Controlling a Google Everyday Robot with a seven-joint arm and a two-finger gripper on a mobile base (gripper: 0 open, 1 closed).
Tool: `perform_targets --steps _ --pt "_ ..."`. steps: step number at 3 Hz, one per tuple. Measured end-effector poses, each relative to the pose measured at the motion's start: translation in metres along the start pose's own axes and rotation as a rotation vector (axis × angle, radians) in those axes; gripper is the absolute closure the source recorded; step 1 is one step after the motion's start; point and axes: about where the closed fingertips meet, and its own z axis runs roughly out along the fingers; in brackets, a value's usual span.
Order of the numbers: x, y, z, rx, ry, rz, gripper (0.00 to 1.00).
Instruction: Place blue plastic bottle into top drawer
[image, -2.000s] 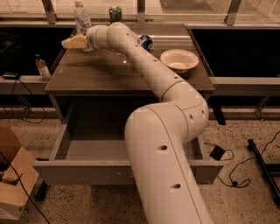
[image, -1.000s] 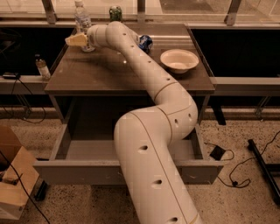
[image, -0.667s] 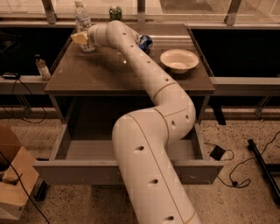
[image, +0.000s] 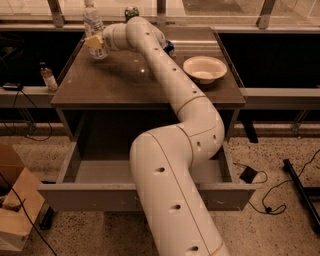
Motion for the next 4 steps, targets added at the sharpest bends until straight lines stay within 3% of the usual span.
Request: perform_targets --steps 1,2,3,4 --pt "-0.015 0.016 -0.027 -0.104 -0.004 -0.075 1.00" --pt "-0.014 0.036 -0.056 -0.225 0.027 -0.183 1.00" --pt "-0.005 0.055 -0.088 -0.335 0.100 -0.299 1.00" --pt "0.000 0.059 -0.123 -0.389 0.177 -0.388 1.00"
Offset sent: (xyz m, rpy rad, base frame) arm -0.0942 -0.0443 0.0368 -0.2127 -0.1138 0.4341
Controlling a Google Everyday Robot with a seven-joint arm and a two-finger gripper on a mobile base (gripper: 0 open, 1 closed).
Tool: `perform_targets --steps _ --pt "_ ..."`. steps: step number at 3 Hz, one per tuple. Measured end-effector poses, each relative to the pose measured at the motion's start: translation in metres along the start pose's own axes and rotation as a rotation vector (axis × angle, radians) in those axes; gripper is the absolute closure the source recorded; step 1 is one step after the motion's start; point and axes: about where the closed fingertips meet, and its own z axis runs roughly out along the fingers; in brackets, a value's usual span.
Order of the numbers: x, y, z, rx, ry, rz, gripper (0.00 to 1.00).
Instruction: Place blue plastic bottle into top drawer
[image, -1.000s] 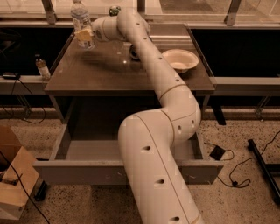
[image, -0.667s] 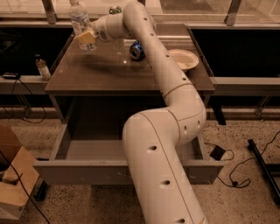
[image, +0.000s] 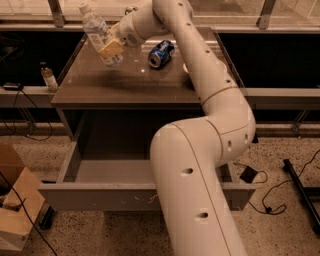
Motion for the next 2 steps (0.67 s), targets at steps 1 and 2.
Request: perform_targets --steps 1,2 --pt "0.002 0.012 -0.037 -0.024 0.077 -0.055 1.00" --pt "0.010 0.026 -0.079 -0.034 0.172 -0.081 1.00"
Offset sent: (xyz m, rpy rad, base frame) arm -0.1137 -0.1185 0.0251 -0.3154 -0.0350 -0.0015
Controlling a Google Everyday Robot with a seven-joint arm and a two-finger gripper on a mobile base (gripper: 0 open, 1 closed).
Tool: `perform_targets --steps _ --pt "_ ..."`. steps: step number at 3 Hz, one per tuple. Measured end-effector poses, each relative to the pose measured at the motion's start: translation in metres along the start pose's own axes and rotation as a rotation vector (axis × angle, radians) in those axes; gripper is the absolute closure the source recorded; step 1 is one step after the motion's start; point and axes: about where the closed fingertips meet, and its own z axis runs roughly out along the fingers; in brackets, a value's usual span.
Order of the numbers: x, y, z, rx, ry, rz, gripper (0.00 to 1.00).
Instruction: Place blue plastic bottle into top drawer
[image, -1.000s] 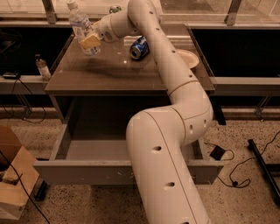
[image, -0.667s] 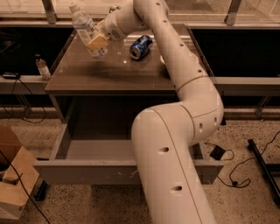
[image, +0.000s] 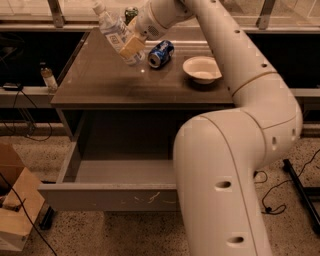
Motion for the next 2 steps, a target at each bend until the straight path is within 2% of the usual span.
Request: perform_targets --steps 2 --pt "0.027 0.055 -0.068 -0.011 0.191 -0.008 1.00"
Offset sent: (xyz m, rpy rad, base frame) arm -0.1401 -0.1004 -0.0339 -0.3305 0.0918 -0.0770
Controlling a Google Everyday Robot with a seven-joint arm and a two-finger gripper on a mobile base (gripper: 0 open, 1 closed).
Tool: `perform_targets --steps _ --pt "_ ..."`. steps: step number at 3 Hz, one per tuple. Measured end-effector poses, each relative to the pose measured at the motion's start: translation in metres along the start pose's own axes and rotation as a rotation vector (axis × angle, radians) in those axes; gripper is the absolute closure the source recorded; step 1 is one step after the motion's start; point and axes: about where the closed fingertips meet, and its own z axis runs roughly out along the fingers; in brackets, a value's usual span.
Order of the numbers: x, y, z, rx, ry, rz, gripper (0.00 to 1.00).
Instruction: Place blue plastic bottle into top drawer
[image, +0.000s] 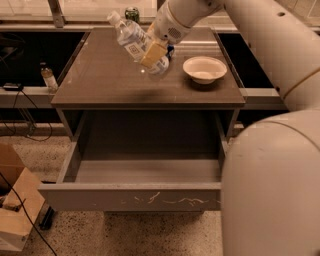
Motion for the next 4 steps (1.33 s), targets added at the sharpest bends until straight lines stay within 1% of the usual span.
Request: perform_targets --steps 1,2,3,4 --pt "0.013 0.037 -0.029 0.011 0.095 -0.003 1.00" --pt "0.031 0.088 -0.035 -0.036 0.213 0.010 1.00" --pt "0.064 0.143 -0.024 -0.140 0.346 0.051 1.00" --pt "0.097 0.198 -0.024 -0.229 0.461 0.095 1.00"
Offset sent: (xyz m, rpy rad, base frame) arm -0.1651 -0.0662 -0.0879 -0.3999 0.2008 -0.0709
